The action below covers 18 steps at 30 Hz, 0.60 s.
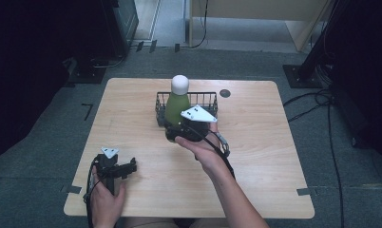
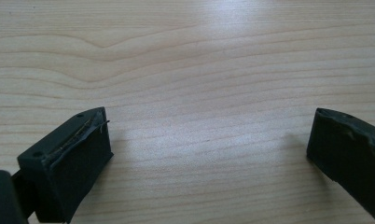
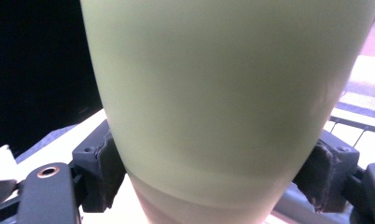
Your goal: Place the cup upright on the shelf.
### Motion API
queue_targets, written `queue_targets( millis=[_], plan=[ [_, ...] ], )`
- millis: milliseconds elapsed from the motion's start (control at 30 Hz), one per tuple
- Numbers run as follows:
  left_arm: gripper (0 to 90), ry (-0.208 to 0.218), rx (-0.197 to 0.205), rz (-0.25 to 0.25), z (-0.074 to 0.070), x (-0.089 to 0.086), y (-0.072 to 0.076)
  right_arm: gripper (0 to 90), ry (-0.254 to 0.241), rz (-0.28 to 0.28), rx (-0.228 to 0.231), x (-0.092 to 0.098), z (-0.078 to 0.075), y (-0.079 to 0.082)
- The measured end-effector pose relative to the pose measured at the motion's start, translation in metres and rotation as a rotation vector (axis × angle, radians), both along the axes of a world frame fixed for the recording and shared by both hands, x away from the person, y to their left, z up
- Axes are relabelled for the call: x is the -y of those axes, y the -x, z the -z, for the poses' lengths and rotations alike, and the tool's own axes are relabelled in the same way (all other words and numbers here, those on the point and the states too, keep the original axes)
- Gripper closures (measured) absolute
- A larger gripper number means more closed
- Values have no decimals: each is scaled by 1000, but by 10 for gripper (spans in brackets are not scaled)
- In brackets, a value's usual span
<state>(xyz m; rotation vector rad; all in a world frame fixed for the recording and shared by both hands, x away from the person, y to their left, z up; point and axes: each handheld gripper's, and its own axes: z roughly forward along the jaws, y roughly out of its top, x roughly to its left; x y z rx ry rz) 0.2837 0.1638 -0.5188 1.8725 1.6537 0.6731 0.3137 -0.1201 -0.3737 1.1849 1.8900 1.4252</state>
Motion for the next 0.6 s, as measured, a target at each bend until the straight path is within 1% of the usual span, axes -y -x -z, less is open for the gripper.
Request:
queue_targets(
  millis=[300, 467, 600],
  plan=[
    [0, 0, 0, 0, 0, 0, 0, 206, -4, 70, 23, 8, -13, -19],
    [0, 2, 1, -1, 0, 0, 0, 206, -9, 117, 29, 10, -19, -35],
    [0, 2, 2, -1, 0, 0, 0, 206, -16, 150, 25, 9, -22, -49]
  ],
)
